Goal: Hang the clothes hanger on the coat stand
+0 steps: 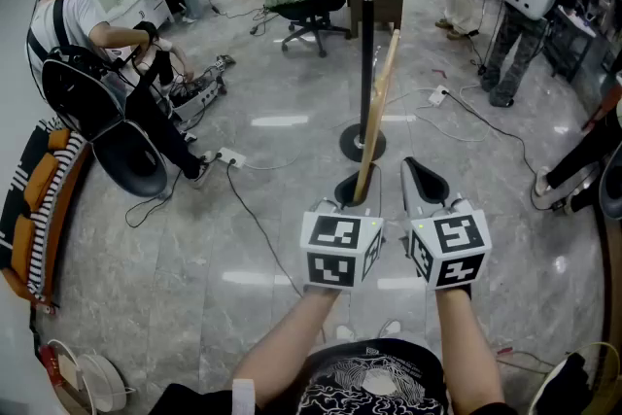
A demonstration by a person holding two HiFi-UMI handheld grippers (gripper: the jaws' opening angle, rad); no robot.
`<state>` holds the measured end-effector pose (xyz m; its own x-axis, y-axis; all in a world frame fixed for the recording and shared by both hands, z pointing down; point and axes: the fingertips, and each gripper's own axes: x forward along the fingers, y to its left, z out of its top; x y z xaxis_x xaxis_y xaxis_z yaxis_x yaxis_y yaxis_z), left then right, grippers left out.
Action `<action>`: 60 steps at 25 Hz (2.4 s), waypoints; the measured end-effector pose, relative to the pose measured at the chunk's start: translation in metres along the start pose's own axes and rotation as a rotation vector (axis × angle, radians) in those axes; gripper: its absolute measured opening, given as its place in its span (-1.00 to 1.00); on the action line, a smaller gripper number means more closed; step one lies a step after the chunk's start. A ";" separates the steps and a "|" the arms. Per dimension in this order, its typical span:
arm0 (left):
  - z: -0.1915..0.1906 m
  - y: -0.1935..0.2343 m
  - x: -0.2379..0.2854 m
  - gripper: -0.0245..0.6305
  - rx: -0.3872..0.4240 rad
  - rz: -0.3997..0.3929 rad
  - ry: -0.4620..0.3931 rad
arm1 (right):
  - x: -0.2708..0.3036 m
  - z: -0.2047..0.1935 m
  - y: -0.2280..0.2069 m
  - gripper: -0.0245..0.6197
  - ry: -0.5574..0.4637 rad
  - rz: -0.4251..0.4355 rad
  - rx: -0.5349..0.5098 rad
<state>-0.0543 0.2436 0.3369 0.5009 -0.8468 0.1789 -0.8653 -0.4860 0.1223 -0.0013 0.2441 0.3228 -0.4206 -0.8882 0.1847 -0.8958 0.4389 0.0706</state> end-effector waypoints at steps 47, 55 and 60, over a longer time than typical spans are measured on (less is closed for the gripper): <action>0.024 0.017 0.239 -0.92 -0.010 0.116 0.175 | 0.161 0.031 -0.192 -0.92 -0.009 0.161 -0.017; 0.018 0.012 0.276 -0.92 -0.020 0.135 0.191 | 0.182 0.025 -0.223 -0.92 -0.010 0.183 -0.010; 0.011 0.013 0.291 -0.92 -0.030 0.134 0.203 | 0.192 0.021 -0.234 -0.92 -0.002 0.183 -0.009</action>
<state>0.0798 -0.0116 0.3799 0.3774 -0.8411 0.3875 -0.9249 -0.3629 0.1130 0.1243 -0.0321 0.3215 -0.5767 -0.7937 0.1935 -0.8029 0.5944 0.0450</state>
